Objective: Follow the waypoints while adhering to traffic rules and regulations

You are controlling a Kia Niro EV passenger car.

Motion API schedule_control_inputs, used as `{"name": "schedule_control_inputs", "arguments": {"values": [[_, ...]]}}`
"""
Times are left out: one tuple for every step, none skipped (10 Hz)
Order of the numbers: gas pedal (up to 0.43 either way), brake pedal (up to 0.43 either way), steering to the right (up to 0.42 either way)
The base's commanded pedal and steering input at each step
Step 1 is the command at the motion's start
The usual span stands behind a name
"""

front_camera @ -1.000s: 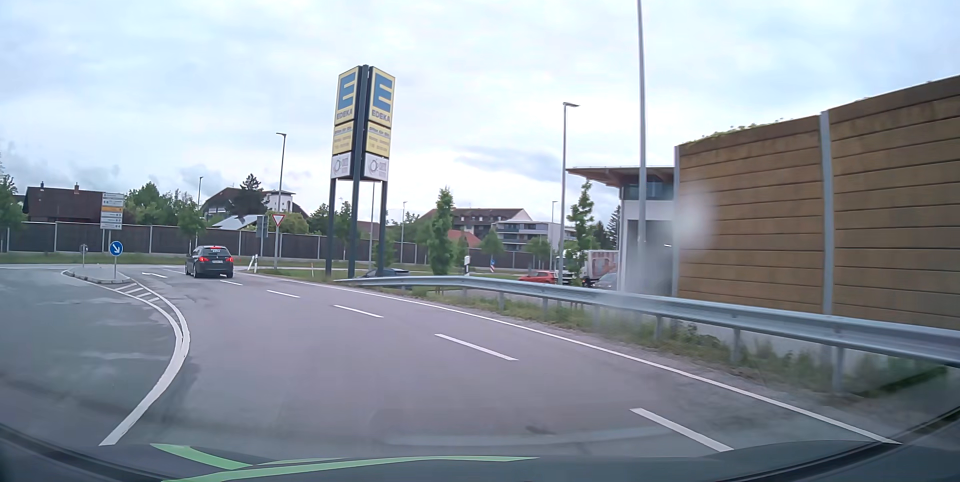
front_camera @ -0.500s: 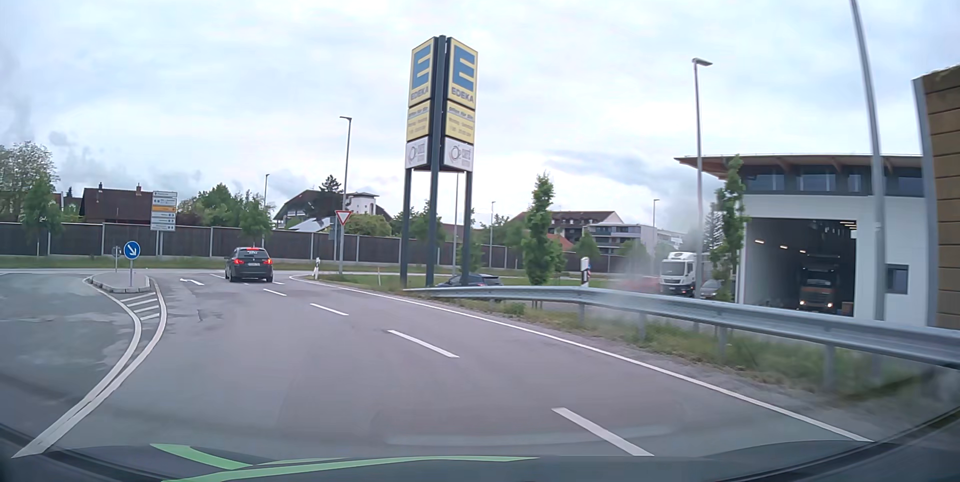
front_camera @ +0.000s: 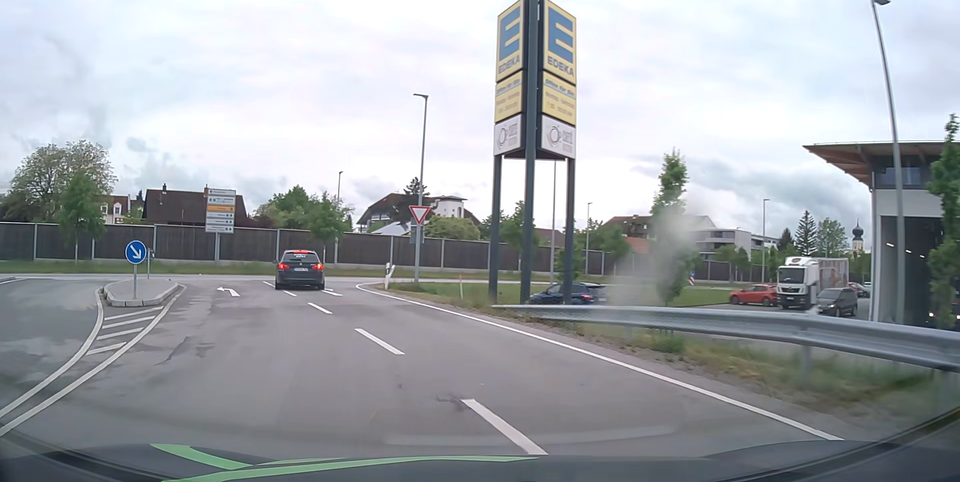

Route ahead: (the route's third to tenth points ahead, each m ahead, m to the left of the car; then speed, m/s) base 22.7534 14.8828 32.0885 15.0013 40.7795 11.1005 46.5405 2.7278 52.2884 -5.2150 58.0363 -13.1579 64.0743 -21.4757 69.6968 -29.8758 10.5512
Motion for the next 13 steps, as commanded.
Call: {"name": "schedule_control_inputs", "arguments": {"values": [[0.000, 0.091, -0.132], [0.000, 0.165, -0.131], [0.000, 0.195, -0.131], [0.000, 0.226, -0.129], [0.000, 0.256, -0.124], [0.000, 0.262, -0.117], [0.000, 0.268, -0.105], [0.000, 0.268, -0.095], [0.000, 0.268, -0.088], [0.000, 0.262, -0.079], [0.000, 0.262, -0.074], [0.000, 0.262, -0.070], [0.000, 0.262, -0.064]]}}
